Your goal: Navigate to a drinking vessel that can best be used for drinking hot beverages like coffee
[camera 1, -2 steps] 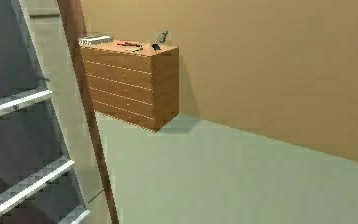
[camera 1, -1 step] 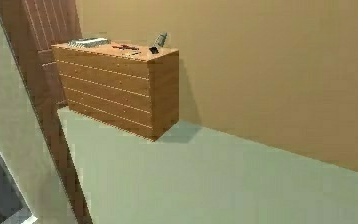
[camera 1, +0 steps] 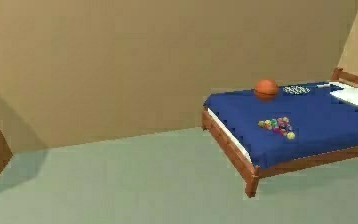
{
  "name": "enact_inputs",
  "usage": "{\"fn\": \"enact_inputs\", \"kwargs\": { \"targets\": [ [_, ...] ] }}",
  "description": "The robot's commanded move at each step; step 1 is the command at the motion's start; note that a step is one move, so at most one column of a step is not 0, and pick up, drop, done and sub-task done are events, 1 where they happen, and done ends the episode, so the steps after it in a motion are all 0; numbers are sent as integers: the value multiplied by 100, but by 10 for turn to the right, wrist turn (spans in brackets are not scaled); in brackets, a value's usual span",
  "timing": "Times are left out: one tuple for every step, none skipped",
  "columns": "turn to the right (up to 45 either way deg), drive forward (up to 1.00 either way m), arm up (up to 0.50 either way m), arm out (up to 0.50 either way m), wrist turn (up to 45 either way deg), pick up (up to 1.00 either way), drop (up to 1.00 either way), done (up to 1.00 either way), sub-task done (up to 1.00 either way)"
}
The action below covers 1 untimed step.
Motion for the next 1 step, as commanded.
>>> {"fn": "enact_inputs", "kwargs": {
  "targets": [
    [450, 0, 0, 0, 0, 0, 0, 0, 0]
  ]
}}
